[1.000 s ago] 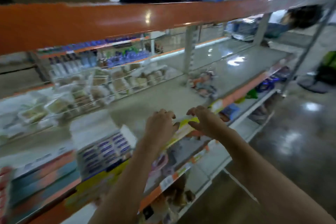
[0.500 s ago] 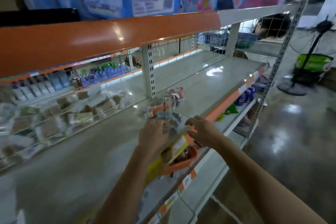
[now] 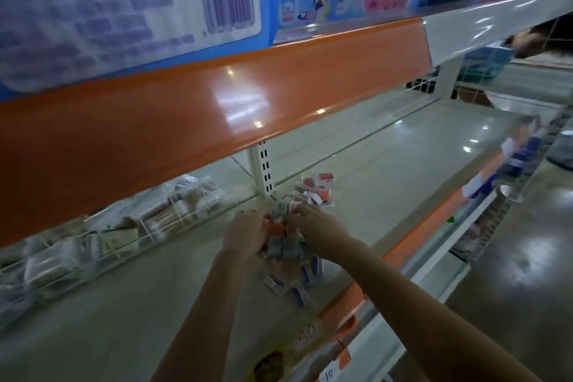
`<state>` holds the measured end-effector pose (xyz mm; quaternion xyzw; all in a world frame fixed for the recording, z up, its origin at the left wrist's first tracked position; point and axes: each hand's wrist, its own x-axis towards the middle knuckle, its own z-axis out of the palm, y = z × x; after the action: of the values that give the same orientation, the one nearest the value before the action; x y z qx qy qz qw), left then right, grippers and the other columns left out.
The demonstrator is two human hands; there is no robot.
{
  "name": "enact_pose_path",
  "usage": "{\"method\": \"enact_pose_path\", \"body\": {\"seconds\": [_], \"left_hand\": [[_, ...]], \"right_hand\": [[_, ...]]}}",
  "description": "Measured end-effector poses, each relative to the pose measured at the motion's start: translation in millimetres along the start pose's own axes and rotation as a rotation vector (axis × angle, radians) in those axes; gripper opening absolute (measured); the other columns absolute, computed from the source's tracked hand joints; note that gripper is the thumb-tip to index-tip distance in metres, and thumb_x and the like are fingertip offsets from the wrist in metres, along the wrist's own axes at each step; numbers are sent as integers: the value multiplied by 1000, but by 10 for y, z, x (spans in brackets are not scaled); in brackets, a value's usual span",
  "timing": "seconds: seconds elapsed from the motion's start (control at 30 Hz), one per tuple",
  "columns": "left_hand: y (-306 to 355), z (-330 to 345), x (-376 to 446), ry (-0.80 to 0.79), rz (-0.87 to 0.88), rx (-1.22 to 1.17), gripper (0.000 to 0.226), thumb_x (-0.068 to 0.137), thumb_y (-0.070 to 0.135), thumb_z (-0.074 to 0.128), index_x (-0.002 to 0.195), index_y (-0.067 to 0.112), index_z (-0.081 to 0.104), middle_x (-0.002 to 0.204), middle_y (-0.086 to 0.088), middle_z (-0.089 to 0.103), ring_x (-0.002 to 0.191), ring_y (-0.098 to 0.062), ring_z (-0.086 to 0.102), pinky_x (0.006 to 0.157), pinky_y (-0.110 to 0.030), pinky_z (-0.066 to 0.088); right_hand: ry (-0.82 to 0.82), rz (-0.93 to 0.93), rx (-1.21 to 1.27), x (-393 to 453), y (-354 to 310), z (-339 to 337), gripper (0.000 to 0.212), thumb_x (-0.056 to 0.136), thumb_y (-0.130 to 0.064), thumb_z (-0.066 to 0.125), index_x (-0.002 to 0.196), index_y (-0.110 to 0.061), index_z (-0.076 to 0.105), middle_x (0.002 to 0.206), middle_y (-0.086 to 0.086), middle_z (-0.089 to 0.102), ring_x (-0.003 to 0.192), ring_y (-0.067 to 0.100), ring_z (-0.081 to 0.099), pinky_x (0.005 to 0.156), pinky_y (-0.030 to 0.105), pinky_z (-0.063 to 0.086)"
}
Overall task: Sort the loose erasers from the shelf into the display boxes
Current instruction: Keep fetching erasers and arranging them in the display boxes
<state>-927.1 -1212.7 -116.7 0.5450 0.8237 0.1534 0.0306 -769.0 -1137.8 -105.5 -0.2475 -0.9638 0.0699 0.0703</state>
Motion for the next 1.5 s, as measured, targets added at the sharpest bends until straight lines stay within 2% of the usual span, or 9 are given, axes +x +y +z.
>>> {"method": "enact_pose_path", "body": {"seconds": [0.13, 0.37, 0.5, 0.67, 0.83, 0.93, 1.23, 1.4, 1.5], "left_hand": [[-4, 6, 37, -27, -19, -19, 23, 92, 35, 56, 112, 27, 65, 106, -1, 67, 96, -18, 57, 84, -30, 47], [122, -44, -89, 33, -130, -115, 22, 84, 38, 64, 88, 16, 63, 93, 0, 62, 89, -17, 56, 71, -24, 38], [131, -37, -280, 153, -240, -106, 17, 83, 26, 66, 99, 22, 62, 104, 3, 62, 97, -14, 53, 74, -23, 38], [150, -155, -818, 311, -323, -150, 28, 79, 23, 74, 105, 21, 64, 103, 6, 62, 94, -11, 52, 75, -21, 40], [197, -438, -1563, 460, -411, -303, 19, 87, 22, 65, 98, 38, 63, 92, 23, 59, 82, -2, 55, 63, -10, 40], [177, -606, -2031, 530, -488, -385, 22, 92, 24, 59, 89, 45, 60, 83, 22, 63, 78, 4, 57, 60, -11, 41], [-163, -1033, -3712, 703, -676, -677, 25, 95, 1, 47, 101, 19, 63, 58, 13, 64, 49, 1, 52, 46, -13, 38], [-484, -1251, -4642, 749, -729, -755, 35, 97, 2, 44, 104, 29, 65, 77, -18, 57, 63, -22, 51, 47, -18, 41], [-685, -1311, -5009, 688, -737, -800, 26, 95, 10, 51, 109, 27, 64, 77, -6, 63, 62, -9, 56, 51, -19, 43]], "right_hand": [[-49, -110, -45, 124, 172, 0, 49, 86, -24, 61, 133, -23, 46, 145, 4, 35, 137, 27, 28, 101, 44, 41], [-78, -284, 77, 261, 389, -53, 41, 90, -22, 55, 129, -16, 47, 145, 9, 34, 135, 25, 31, 105, 37, 35], [-73, -259, 349, 256, 568, -100, 24, 91, -23, 54, 114, -16, 57, 124, 2, 51, 109, 19, 52, 91, 29, 46], [-118, -346, 678, 224, 435, -196, 13, 91, -19, 56, 92, -32, 55, 86, -14, 55, 75, 2, 58, 66, 13, 49], [-303, -428, 973, 116, -133, -222, 19, 89, -11, 59, 106, -19, 61, 80, -7, 59, 68, -3, 58, 63, 13, 47], [-432, -484, 1118, -44, -577, -233, 20, 89, -7, 60, 103, -22, 59, 79, 7, 65, 68, 10, 63, 65, 22, 54], [-703, -525, 1402, -781, -2254, -94, 21, 87, -2, 59, 96, -19, 64, 77, 5, 69, 71, 17, 70, 62, 21, 55], [-823, -412, 1568, -1220, -3203, 118, 22, 84, 0, 60, 99, -13, 69, 80, 4, 73, 75, 20, 71, 64, 20, 54], [-867, -437, 1606, -1376, -3616, 207, 22, 75, -12, 68, 94, -21, 75, 82, 7, 73, 75, 21, 70, 67, 24, 56]]}}
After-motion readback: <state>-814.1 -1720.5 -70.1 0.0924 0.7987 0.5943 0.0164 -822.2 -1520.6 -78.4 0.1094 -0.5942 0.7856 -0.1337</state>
